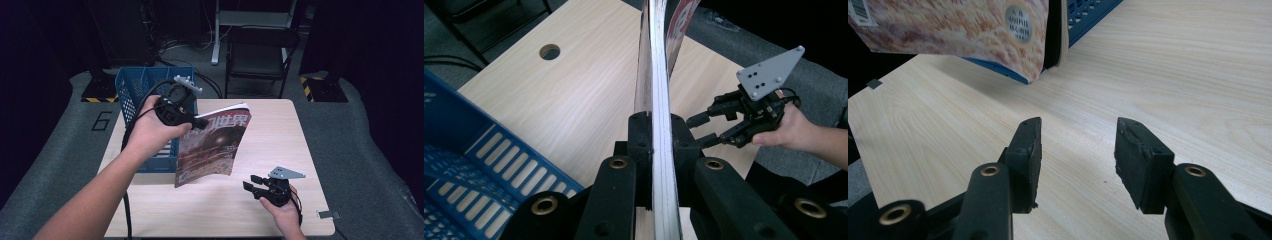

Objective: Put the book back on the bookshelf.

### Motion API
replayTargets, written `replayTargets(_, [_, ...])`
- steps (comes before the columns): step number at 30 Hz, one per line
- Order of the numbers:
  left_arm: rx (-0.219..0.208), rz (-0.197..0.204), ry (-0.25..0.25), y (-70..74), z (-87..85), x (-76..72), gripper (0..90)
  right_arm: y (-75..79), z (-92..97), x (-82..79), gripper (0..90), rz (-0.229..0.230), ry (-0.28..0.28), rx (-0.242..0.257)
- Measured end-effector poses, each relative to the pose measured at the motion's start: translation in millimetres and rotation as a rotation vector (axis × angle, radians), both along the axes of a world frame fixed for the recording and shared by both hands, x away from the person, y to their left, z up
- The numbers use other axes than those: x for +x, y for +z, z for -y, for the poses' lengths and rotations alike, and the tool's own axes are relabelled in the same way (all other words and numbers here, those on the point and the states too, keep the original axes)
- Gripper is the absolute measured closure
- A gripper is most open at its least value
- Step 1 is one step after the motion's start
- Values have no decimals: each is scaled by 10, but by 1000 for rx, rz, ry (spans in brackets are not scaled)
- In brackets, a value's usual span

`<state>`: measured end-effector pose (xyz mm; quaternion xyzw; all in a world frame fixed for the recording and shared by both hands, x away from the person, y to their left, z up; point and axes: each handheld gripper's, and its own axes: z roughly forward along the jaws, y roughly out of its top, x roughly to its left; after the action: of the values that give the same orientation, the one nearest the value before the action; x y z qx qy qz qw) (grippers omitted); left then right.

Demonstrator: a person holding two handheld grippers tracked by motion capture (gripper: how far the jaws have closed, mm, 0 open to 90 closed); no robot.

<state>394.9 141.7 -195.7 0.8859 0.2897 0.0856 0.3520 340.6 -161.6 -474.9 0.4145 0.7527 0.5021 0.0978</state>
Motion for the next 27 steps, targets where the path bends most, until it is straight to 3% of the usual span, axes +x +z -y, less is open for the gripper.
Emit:
replayTargets(22, [-24, 13, 117, 186, -191, 212, 839, -21, -5, 7, 534, -12, 7, -9])
replayTargets(27, [-40, 15, 165, 208, -255, 228, 839, -24, -3, 11, 533, -9, 11, -9])
